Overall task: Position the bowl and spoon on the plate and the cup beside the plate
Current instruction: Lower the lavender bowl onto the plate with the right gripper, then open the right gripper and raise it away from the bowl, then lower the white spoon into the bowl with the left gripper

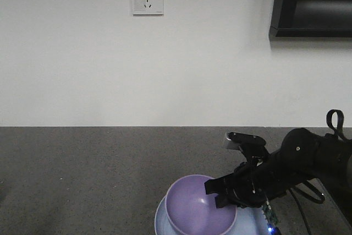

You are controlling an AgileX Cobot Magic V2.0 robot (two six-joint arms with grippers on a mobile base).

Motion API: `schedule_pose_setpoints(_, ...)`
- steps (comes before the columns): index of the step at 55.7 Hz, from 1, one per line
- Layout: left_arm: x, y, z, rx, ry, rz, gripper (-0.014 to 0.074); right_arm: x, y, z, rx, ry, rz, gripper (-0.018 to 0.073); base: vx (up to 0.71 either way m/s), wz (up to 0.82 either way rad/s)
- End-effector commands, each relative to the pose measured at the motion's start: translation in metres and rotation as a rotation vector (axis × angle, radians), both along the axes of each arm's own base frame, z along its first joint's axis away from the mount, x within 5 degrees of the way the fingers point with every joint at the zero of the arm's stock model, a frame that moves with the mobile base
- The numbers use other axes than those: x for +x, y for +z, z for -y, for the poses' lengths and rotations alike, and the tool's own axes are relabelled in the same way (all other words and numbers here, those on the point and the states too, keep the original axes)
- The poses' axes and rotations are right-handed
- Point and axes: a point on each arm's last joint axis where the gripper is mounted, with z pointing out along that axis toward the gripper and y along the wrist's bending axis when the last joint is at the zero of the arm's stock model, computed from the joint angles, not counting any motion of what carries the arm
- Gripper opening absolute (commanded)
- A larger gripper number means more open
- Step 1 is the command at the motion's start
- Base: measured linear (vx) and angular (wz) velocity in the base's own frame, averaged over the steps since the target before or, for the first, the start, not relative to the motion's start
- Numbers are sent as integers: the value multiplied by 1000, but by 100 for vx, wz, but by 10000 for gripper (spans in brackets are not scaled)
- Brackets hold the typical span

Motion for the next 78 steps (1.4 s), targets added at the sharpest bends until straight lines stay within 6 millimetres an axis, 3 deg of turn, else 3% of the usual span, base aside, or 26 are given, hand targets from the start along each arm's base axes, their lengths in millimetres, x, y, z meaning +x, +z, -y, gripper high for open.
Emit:
schedule_pose_setpoints(1, 0, 14, 0, -49, 2, 81, -3, 2, 30, 0, 39, -21, 104, 297, 0, 0)
schedule_pose_setpoints(9, 0, 14, 0, -49, 2, 81, -3, 1, 33, 0, 43, -23, 112, 476, 0, 0)
schedule_pose_setpoints(16, 0, 14, 0, -49, 2, 81, -3, -3, 48, 2, 39, -11, 169, 585, 0, 0)
schedule_pose_setpoints(22, 0, 13, 0, -51, 0, 75, -3, -14, 71, 5, 36, 22, 236, 609, 0, 0)
schedule_pose_setpoints(27, -1, 13, 1, -63, -16, 48, -3, -35, 98, 7, 34, 75, 279, 591, 0, 0)
schedule_pose_setpoints(35, 6, 14, 4, -23, -36, -29, 0, -75, 140, 14, 15, 170, 352, 457, 0, 0)
schedule_pose_setpoints(39, 14, 15, 7, 23, -48, -75, 0, -93, 156, 19, 4, 169, 390, 315, 0, 0)
schedule_pose_setpoints(46, 43, 17, 13, 100, -73, -184, 0, -123, 185, 29, -14, 163, 480, -19, 0, 0)
schedule_pose_setpoints(50, 62, 17, 19, 138, -99, -254, 0, -138, 194, 33, -13, 152, 523, -15, 0, 0)
schedule_pose_setpoints(56, 91, 20, 30, 182, -186, -351, 0, -159, 188, 40, -7, 116, 587, -11, 0, 0)
schedule_pose_setpoints(64, 131, 25, 57, 207, -369, -410, 0, -184, 151, 52, -22, 54, 640, -10, 0, 0)
schedule_pose_setpoints(71, 172, 14, 87, 173, -491, -492, 0, -208, 126, 60, -28, 19, 685, -10, 0, 0)
schedule_pose_setpoints(78, 206, -3, 118, 187, -578, -587, 0, -223, 113, 65, -35, 4, 716, -8, 0, 0)
